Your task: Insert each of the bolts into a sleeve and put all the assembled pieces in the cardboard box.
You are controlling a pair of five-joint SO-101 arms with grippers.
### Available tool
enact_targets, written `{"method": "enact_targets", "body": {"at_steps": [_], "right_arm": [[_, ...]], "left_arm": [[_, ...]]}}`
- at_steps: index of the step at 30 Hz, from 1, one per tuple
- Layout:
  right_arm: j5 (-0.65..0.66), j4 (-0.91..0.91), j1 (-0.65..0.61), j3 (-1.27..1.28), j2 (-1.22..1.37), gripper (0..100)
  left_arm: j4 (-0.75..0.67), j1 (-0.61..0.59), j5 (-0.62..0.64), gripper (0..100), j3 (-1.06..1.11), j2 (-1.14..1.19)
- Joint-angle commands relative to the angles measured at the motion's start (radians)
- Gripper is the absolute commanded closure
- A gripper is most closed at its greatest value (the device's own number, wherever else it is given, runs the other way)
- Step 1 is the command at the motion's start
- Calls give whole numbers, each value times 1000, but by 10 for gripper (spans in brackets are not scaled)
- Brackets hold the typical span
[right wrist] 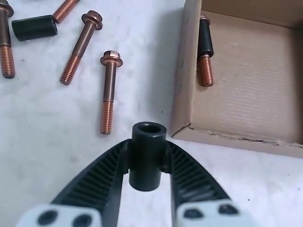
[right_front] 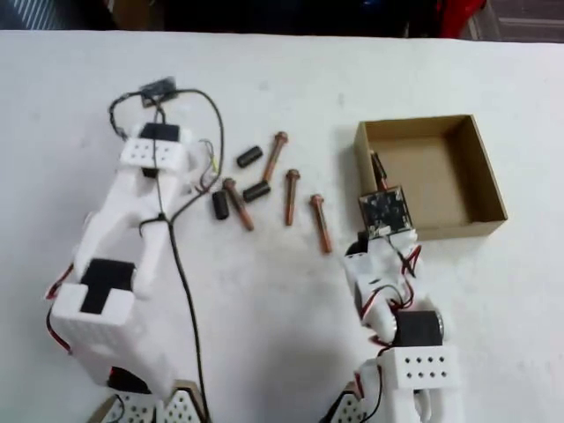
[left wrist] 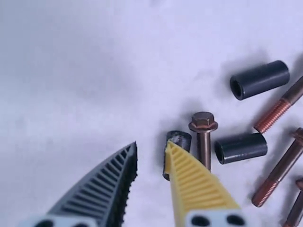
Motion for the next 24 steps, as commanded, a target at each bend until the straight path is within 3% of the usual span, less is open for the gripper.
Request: {"method": "enact_targets", "body": {"at_steps": [1,11,18,24], "right_arm": [[-2,-21,-4,-11,-15,981],[-2,-24,-4,-11,-15,981],[-2,-24,-4,-11,-15,981],[-2,-19,-4,-11,-15,981]], "left_arm": [[60,-38,-12,869,-104,-68],[219,2,-8,869,-313,-62],[213,104,29,869,-307,-50],[137,113,107,869,-319,105]]}}
